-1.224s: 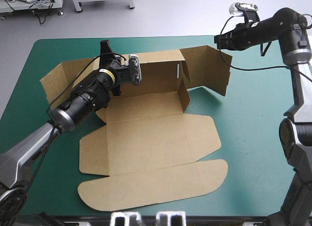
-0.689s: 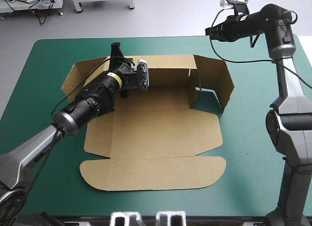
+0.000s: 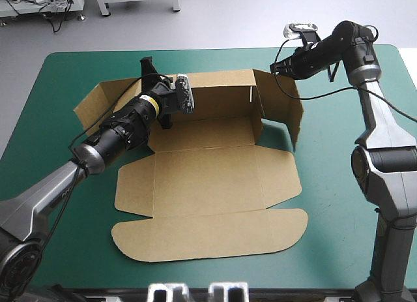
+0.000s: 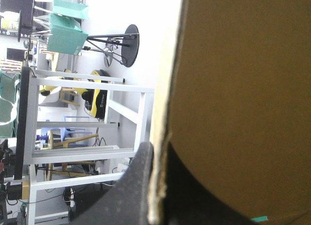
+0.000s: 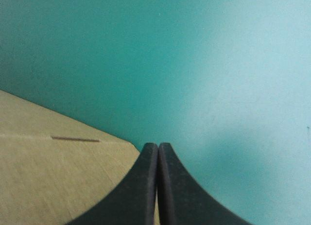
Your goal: Fold the box
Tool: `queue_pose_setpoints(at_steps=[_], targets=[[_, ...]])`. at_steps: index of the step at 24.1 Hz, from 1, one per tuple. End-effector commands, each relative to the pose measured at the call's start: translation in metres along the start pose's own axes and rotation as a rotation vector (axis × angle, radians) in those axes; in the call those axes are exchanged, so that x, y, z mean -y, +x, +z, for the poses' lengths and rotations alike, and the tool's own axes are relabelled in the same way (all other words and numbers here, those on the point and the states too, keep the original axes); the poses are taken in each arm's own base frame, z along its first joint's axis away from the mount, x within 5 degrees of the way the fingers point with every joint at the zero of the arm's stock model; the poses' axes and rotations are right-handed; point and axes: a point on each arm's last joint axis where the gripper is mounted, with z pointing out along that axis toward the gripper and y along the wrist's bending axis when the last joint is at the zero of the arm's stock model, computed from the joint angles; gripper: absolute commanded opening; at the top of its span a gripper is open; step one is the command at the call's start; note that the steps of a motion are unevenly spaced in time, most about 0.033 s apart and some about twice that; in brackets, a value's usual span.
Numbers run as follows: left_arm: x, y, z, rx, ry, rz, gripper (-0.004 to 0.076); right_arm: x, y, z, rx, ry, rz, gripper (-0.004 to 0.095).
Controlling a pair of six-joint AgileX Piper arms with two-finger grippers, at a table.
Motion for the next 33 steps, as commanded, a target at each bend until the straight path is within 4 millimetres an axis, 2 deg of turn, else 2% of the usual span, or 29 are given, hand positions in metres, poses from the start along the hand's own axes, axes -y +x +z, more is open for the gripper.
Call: queue_pose_setpoints(at_steps=[1,6,15,20,23,25,33], targets=[[-0.02,-0.003,-0.012,0.041,-0.065,-0.031,-0.001,-0.021,-0.003,-0.033,0.059,-0.055,-0.028,-0.002],[-0.019,-0.003,-0.01,0.042,-0.065,-0.007,-0.001,-0.03,0.0,-0.031,0.064,-0.149,-0.012,-0.002],[-0.008,-0.001,0.005,0.025,-0.032,0.028,-0.001,-0.043,0.017,-0.053,0.051,-0.154,-0.122,-0.002],[-0.007,-0.003,0.006,0.047,-0.03,0.027,-0.001,-0.047,0.035,-0.041,0.017,-0.249,-0.145,-0.002],[-0.007,-0.003,0.006,0.047,-0.03,0.021,-0.001,-0.057,0.04,-0.04,0.068,-0.372,-0.184,-0.002],[-0.006,-0.004,0.006,0.049,-0.03,0.021,-0.001,-0.058,0.044,-0.038,0.076,-0.395,-0.217,-0.0019],[-0.003,-0.01,0.005,0.067,-0.024,0.032,-0.001,-0.053,0.068,-0.028,0.183,-0.306,-0.241,-0.0018]])
